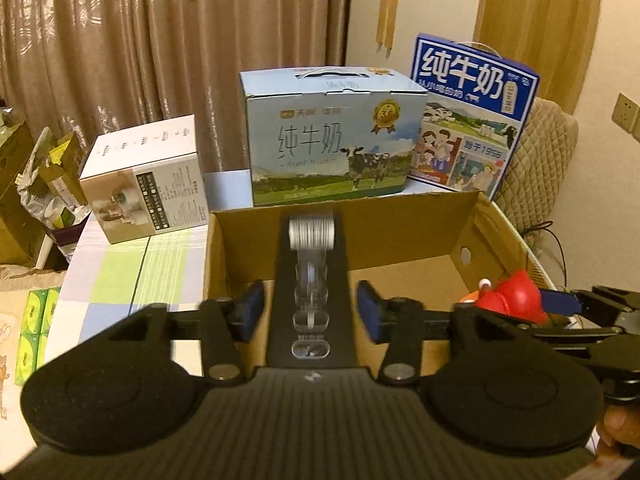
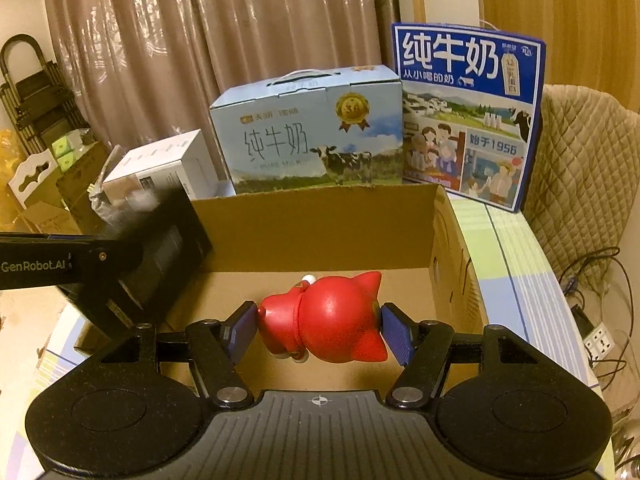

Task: Organize objects
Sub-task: 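Lift red toy with right tool while left tool carries black box to cardboard box, then open right tool to drop red toy while left tool releases black box inside, then withdraw both tools from the cardboard box back over the table items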

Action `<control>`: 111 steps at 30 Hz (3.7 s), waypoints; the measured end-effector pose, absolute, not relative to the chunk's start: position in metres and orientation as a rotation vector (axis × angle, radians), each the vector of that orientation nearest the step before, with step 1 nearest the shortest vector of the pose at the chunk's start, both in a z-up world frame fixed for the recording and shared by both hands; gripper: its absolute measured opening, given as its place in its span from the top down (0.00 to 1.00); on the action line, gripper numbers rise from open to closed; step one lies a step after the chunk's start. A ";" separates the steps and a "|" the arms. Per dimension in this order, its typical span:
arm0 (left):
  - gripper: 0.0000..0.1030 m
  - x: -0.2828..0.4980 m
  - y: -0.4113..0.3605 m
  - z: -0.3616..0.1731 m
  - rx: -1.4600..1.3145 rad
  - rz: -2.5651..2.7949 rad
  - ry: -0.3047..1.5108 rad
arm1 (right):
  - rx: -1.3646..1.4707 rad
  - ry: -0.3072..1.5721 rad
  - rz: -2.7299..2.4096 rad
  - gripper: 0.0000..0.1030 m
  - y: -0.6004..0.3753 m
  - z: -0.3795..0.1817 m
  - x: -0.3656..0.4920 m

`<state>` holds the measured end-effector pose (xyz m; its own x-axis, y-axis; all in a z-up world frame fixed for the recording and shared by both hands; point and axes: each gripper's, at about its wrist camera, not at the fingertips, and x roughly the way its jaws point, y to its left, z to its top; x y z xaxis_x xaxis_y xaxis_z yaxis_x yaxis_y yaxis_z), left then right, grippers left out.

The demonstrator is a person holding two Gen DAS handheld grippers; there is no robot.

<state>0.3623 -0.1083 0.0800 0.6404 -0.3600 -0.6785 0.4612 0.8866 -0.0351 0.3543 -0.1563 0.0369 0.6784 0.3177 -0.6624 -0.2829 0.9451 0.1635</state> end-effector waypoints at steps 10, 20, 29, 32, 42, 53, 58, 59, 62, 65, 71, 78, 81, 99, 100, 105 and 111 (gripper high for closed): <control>0.51 0.357 -0.099 0.074 0.151 -0.464 0.753 | 0.049 0.755 0.333 0.38 -0.160 0.035 0.354; 0.45 0.353 -0.096 0.078 0.149 -0.465 0.738 | 0.060 0.754 0.316 0.38 -0.160 0.040 0.354; 0.27 0.336 -0.082 0.079 0.129 -0.458 0.732 | 0.095 0.666 0.295 0.24 -0.173 0.054 0.343; 0.25 0.324 -0.074 0.080 0.115 -0.457 0.731 | 0.081 0.664 0.282 0.24 -0.177 0.058 0.329; 0.19 0.254 -0.046 0.097 0.044 -0.454 0.720 | 0.137 0.684 0.293 0.24 -0.201 0.074 0.251; 0.10 0.150 -0.019 0.095 -0.019 -0.455 0.735 | 0.117 0.766 0.297 0.24 -0.198 0.071 0.142; 0.05 0.116 -0.004 0.086 -0.025 -0.443 0.765 | 0.102 0.795 0.294 0.24 -0.202 0.065 0.108; 0.04 0.109 -0.002 0.084 -0.023 -0.440 0.768 | 0.101 0.799 0.294 0.24 -0.203 0.064 0.102; 0.01 0.093 0.007 0.080 -0.022 -0.427 0.770 | 0.094 0.801 0.298 0.24 -0.207 0.062 0.087; 0.01 0.081 0.014 0.077 -0.013 -0.413 0.774 | 0.107 0.799 0.294 0.24 -0.213 0.060 0.075; 0.01 0.066 0.022 0.073 0.000 -0.405 0.779 | 0.127 0.797 0.293 0.24 -0.222 0.053 0.050; 0.01 0.061 0.023 0.065 0.002 -0.411 0.804 | 0.135 0.808 0.295 0.24 -0.223 0.047 0.037; 0.01 0.060 0.023 0.062 0.005 -0.416 0.809 | 0.132 0.803 0.295 0.24 -0.224 0.046 0.035; 0.01 0.065 0.017 0.039 0.023 -0.425 0.844 | 0.107 0.799 0.262 0.24 -0.232 0.027 0.041; 0.01 0.066 0.016 0.037 0.024 -0.426 0.848 | 0.108 0.801 0.258 0.24 -0.233 0.025 0.043; 0.01 0.074 0.012 0.028 0.024 -0.429 0.868 | 0.112 0.809 0.241 0.24 -0.237 0.016 0.050; 0.01 0.087 0.005 0.016 0.028 -0.431 0.889 | 0.105 0.802 0.222 0.24 -0.240 0.011 0.063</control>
